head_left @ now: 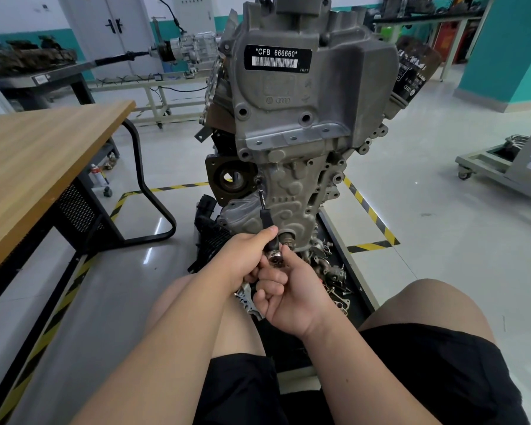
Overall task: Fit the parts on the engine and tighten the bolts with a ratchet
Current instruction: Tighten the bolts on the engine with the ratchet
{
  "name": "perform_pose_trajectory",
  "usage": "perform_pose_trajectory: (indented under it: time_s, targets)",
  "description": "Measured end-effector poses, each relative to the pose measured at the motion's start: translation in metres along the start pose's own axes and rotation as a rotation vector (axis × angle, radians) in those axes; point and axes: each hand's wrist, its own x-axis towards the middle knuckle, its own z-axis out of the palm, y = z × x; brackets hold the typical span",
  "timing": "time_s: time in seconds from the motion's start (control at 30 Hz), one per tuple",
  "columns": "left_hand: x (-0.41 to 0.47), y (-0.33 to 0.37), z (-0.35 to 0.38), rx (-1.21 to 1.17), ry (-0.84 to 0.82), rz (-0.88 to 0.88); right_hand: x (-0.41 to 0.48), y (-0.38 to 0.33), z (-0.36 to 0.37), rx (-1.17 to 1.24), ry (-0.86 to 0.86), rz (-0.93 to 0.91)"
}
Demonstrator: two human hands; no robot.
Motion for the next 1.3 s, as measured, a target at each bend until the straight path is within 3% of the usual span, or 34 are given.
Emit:
perform_pose_trajectory:
  time_s: [0.1, 0.17, 0.27, 0.33, 0.4, 0.6, 0.83, 0.97, 1.03, 1.2, 1.3]
  targets:
    - [0.001, -0.002, -0.001, 0.014, 0.013, 0.011, 0.004, 0.003, 0.0, -0.237, 0.14, -0.11]
    - [0.002, -0.004, 0.0, 0.034, 0.029, 0.024, 0.005, 0.003, -0.002, -0.687, 0.33, -0.312]
    - [0.005, -0.005, 0.0, 0.052, 0.031, 0.035, 0.002, -0.002, -0.007, -1.589, 0.623, -0.598]
    - [0.005, -0.002, 0.0, 0.05, 0.031, 0.028, 0.003, -0.005, -0.006, -1.793, 0.692, -0.668]
    - [0.005, -0.001, -0.001, 0.038, 0.041, 0.025, 0.007, -0.006, -0.004, -1.638, 0.636, -0.649]
    - [0.006, -0.005, -0.001, 0.035, 0.058, 0.05, 0.01, -0.003, 0.001, -0.853, 0.403, -0.421]
    - [0.005, -0.004, -0.001, 0.006, 0.07, 0.082, 0.014, -0.006, 0.004, -0.754, 0.412, -0.41]
    - [0.001, -0.003, 0.0, 0.03, 0.079, 0.08, 0.013, -0.003, 0.003, -0.27, 0.178, -0.224]
    - [0.001, -0.003, -0.001, 0.036, 0.09, 0.069, 0.012, -0.002, 0.003, -0.139, 0.095, -0.163]
    - [0.0, -0.003, -0.004, 0.015, 0.031, 0.04, 0.009, -0.004, 0.002, -0.187, 0.04, -0.143]
    - [0.003, -0.005, -0.004, 0.029, 0.029, 0.065, 0.011, -0.006, -0.001, -0.435, 0.158, -0.246]
